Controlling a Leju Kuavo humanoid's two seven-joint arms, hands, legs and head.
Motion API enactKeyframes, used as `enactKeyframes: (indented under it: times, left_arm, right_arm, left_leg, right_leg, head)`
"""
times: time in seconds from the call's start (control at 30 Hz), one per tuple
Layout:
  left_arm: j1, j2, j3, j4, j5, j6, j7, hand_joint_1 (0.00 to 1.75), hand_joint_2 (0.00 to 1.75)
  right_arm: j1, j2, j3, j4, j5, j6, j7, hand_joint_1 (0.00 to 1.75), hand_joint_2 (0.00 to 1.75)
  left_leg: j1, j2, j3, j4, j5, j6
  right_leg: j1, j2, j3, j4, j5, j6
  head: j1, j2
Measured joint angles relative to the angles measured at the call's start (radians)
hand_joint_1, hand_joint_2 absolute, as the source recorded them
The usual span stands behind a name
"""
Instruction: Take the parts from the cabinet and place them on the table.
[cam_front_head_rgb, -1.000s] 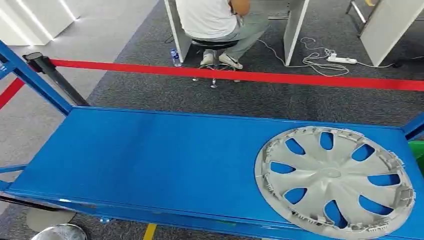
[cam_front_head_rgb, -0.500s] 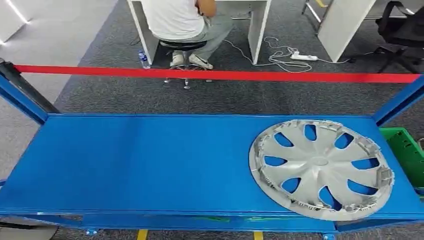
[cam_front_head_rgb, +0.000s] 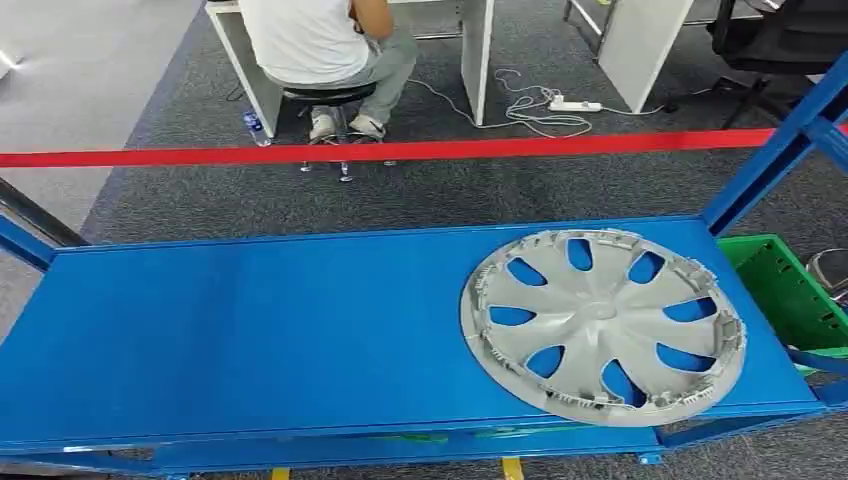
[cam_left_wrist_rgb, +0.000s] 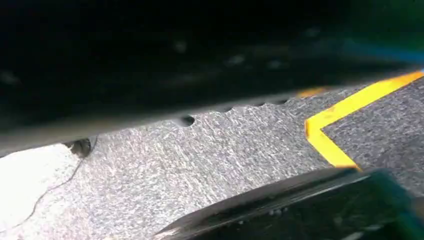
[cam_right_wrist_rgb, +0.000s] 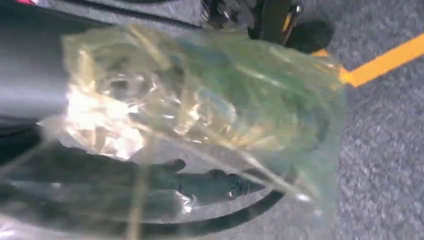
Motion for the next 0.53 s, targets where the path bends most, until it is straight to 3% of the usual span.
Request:
enactKeyframes:
  times: [0.03, 0.1, 0.13, 0.17, 0.2, 0.27, 0.43, 0.53]
  left_arm:
    - [0.003, 0.000, 0.000, 0.000, -0.007, 0.000, 0.002, 0.00, 0.00]
    - [0.002, 0.001, 0.000, 0.000, -0.008, 0.000, 0.003, 0.00, 0.00]
    - [0.002, 0.001, 0.000, 0.000, -0.008, 0.000, 0.002, 0.00, 0.00]
    - [0.001, 0.000, 0.000, 0.000, -0.008, 0.000, 0.002, 0.00, 0.00]
    - [-0.001, 0.000, 0.001, 0.000, -0.008, 0.000, 0.002, 0.00, 0.00]
    - [0.000, -0.002, 0.001, 0.000, -0.008, 0.000, 0.002, 0.00, 0.00]
    - [-0.002, -0.002, 0.005, 0.000, 0.001, 0.011, -0.028, 0.00, 0.00]
    - [-0.002, -0.003, 0.012, 0.000, -0.005, 0.019, -0.035, 0.00, 0.00]
  right_arm:
    - [0.001, -0.001, 0.000, 0.000, 0.020, -0.024, 0.000, 0.00, 0.00]
    - [-0.001, 0.000, 0.000, 0.000, 0.022, -0.027, 0.003, 0.00, 0.00]
    - [-0.002, 0.000, 0.000, 0.000, 0.022, -0.028, 0.004, 0.00, 0.00]
    - [-0.004, -0.001, 0.000, 0.000, 0.023, -0.029, 0.007, 0.00, 0.00]
    - [-0.005, -0.001, 0.000, 0.000, 0.024, -0.032, 0.007, 0.00, 0.00]
    - [-0.003, -0.001, -0.001, 0.000, 0.025, -0.033, 0.007, 0.00, 0.00]
    - [-0.005, -0.001, -0.004, 0.000, 0.022, -0.026, 0.005, 0.00, 0.00]
    - [-0.004, -0.001, -0.011, 0.000, 0.022, -0.021, 0.000, 0.00, 0.00]
  left_leg:
    - [0.016, -0.002, -0.077, 0.153, -0.027, -0.014]
    - [0.022, -0.003, -0.006, -0.007, 0.081, -0.016]
    - [0.024, -0.006, 0.032, -0.090, 0.119, -0.016]
    - [0.022, -0.016, 0.049, -0.135, 0.120, -0.015]
    - [0.020, -0.017, 0.050, -0.151, 0.115, -0.007]
    - [0.021, -0.016, 0.046, -0.152, 0.119, -0.007]
    - [0.013, -0.016, 0.046, -0.152, 0.119, 0.010]
    - [0.010, -0.016, 0.046, -0.151, 0.119, 0.012]
  right_leg:
    - [-0.002, 0.008, 0.000, 0.000, 0.000, 0.000]
    - [-0.006, 0.016, 0.005, 0.000, 0.000, 0.005]
    - [-0.007, 0.018, 0.006, 0.000, 0.000, 0.010]
    - [-0.003, 0.021, 0.002, 0.004, -0.001, 0.018]
    - [-0.001, 0.024, -0.003, 0.007, -0.001, 0.025]
    - [0.000, 0.023, -0.015, 0.008, -0.002, 0.011]
    - [-0.007, 0.024, -0.008, -0.009, 0.007, 0.028]
    - [-0.010, 0.024, -0.004, -0.011, 0.010, 0.032]
  head:
    - [0.001, 0.000]
    - [0.000, 0.000]
    - [0.000, 0.000]
    - [-0.002, 0.000]
    - [-0.001, 0.000]
    - [0.002, 0.000]
    - [0.003, 0.000]
    - [0.003, 0.000]
